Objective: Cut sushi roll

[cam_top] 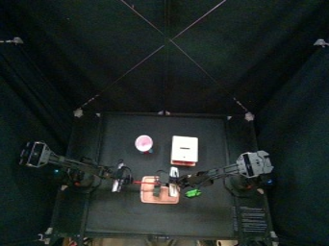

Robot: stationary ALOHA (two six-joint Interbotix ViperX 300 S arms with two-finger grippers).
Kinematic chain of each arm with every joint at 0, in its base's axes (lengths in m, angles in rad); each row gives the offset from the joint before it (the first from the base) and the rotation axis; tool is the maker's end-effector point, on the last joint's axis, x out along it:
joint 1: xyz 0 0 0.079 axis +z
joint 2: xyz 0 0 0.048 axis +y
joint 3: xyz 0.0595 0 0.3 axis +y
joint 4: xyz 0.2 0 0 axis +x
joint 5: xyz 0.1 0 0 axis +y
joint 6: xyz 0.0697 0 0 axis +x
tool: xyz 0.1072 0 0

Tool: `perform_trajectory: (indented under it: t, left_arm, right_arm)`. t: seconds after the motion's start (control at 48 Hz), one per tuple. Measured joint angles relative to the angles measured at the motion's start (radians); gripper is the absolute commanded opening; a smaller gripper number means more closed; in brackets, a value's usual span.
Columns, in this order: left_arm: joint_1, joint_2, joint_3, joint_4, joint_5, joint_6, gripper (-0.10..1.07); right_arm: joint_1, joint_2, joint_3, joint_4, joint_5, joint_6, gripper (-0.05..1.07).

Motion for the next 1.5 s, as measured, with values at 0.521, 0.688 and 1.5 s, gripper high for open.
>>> perform_trajectory:
  t: [0.521, 0.688, 1.5]
  left_arm:
    - [0.000, 0.031, 0.000, 0.000, 0.002, 0.000, 0.33]
    - [0.000, 0.032, 0.000, 0.000, 0.005, 0.000, 0.33]
    - [0.002, 0.075, -0.006, 0.000, 0.018, 0.000, 0.33]
  right_arm:
    - [0.002, 0.021, -0.008, 0.002, 0.017, 0.003, 0.41]
    - [0.000, 0.026, -0.009, 0.002, 0.018, 0.002, 0.41]
    - [-0.003, 0.048, -0.012, 0.003, 0.021, 0.003, 0.41]
